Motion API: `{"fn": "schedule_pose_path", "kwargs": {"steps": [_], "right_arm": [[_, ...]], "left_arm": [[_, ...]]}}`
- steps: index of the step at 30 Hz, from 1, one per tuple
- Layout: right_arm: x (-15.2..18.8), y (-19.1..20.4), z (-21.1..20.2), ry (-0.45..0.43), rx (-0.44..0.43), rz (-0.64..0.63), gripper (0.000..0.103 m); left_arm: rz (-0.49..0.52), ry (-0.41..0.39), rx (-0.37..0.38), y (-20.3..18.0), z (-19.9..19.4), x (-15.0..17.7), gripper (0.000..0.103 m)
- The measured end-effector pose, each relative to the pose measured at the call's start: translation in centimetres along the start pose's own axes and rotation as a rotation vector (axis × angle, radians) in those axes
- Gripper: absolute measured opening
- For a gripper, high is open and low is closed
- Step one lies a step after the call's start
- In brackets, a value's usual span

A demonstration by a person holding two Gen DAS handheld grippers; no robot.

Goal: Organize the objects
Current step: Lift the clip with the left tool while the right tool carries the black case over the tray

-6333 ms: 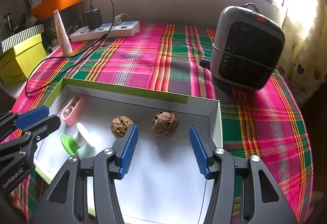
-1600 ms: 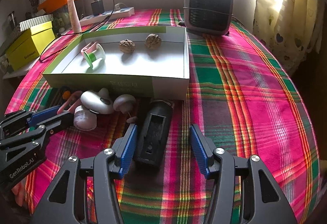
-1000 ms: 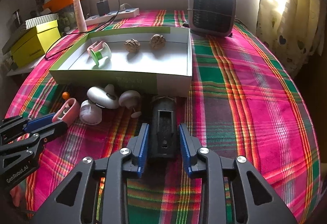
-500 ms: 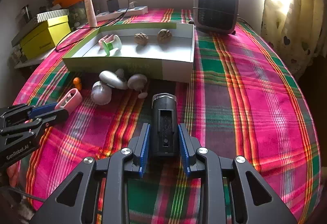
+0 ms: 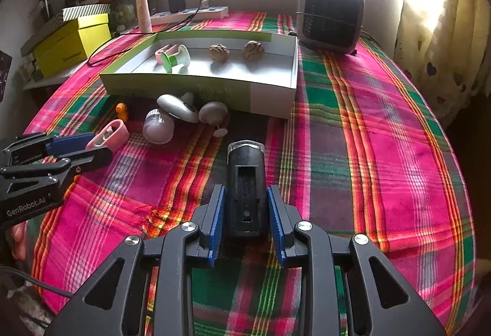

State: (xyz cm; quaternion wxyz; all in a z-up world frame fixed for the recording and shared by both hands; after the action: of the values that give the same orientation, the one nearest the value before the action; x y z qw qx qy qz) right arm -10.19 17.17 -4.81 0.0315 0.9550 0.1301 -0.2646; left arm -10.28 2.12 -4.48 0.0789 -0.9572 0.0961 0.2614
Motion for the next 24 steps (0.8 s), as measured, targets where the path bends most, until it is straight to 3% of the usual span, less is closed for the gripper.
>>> {"fn": "schedule_pose_path", "kwargs": {"steps": [15,24], "right_arm": [[-0.9,0.0,0.6,-0.020,0.005,0.015,0.030],[-0.9,0.0,0.6,-0.020,0.007,0.019,0.030]], "left_arm": [[0.015,-0.015,-0.057,0.1,0.9,-1.3,0.037],[-0.007,-0.019,-0.070,0.6,0.9,-1.4,0.023]]}}
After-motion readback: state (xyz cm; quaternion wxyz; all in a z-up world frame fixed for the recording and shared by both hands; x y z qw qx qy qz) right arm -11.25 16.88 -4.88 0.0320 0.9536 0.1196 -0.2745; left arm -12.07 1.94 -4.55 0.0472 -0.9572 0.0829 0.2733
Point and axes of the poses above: each gripper's, at about its wrist camera, not at the fingertips, and z roughly the way its jaws point, y to its left, x to its underside, the point moved 7 cm from there along z, roughly the way its jaws point, and after that the axes turned 8 degrees about y, right-handed, at the moved point
